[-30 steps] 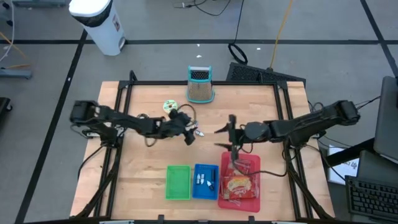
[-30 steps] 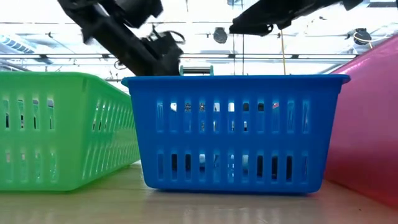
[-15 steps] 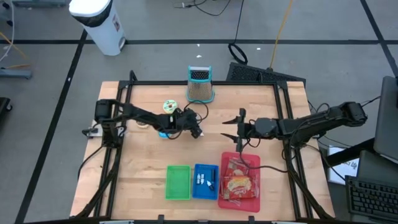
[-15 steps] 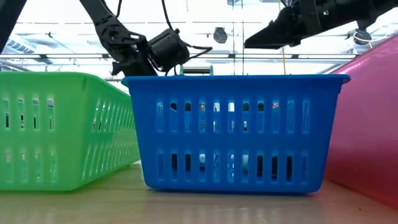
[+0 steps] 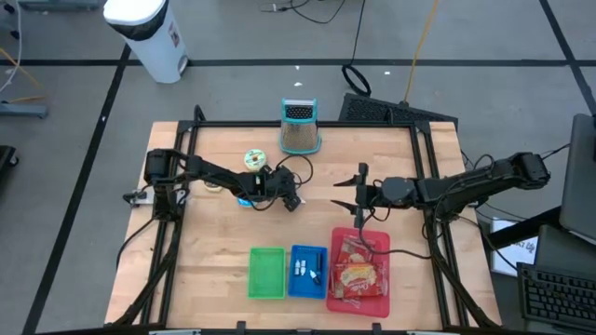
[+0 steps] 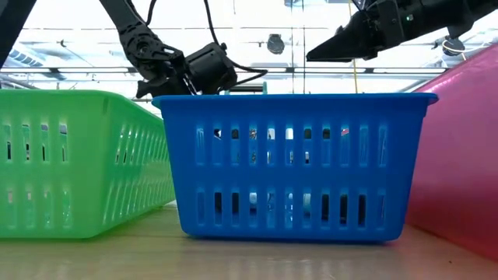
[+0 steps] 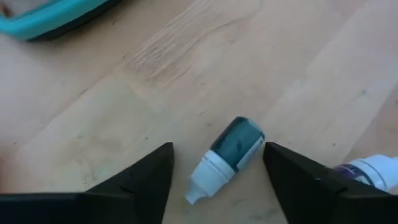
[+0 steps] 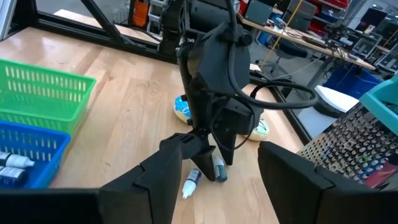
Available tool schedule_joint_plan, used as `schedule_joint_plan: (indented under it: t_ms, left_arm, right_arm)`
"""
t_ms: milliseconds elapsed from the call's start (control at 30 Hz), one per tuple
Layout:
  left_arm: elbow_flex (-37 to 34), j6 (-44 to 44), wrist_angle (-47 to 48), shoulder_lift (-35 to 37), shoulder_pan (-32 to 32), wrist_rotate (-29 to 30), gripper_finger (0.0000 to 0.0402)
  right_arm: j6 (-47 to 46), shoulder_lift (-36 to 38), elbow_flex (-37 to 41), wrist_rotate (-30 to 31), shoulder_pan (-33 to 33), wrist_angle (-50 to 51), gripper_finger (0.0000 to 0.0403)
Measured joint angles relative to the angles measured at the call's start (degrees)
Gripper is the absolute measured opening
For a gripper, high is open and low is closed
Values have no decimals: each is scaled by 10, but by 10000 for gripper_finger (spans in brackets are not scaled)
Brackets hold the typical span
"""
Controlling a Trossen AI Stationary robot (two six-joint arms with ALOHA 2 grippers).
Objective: Pick & Place Food Item
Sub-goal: Put the green food coloring bottle into the blue bin
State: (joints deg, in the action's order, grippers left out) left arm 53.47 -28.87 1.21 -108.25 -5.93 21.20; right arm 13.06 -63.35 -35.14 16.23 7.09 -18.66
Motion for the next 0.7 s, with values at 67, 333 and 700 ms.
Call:
schedule_joint_plan:
  t_ms: [67, 333, 700]
  left_arm:
    - [0, 23, 0, 1, 0, -3, 224]
    - [-1, 121, 2, 9, -9, -68, 102]
    - [3, 429, -2, 144, 58, 46, 65]
  right_arm:
    - [-2, 0, 0, 0, 0, 1, 199]
    - [-37, 0, 0, 0, 1, 3, 198]
    - [-217, -43, -1, 0, -27, -25, 196]
